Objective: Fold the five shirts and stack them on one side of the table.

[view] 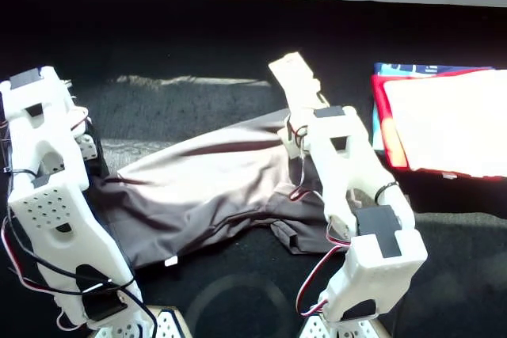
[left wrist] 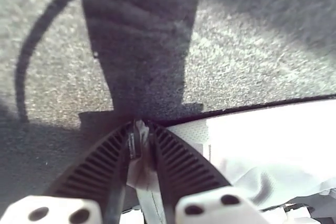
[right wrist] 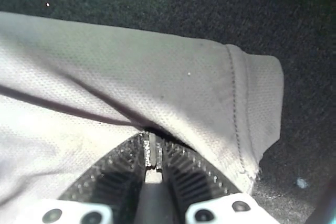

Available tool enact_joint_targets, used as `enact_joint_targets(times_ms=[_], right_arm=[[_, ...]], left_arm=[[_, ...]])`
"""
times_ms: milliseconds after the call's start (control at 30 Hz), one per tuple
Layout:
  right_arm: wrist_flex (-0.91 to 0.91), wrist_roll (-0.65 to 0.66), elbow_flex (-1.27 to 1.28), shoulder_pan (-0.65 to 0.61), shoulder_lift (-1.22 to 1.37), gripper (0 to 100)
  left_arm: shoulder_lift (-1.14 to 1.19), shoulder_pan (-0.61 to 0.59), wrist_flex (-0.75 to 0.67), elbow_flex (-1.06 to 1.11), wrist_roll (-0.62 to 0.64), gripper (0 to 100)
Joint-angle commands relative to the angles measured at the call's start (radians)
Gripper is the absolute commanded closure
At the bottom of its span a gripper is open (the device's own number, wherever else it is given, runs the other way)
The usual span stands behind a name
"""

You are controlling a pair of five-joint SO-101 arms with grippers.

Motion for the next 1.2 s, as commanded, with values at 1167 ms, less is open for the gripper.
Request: enact_joint_targets(times_ms=[1167], right_arm=[[0.012,-0.071,-0.125,-0.047,-0.001,99.1]], left_arm=[[-0.754,0.051,-0.359,0.915,-0.112,87]])
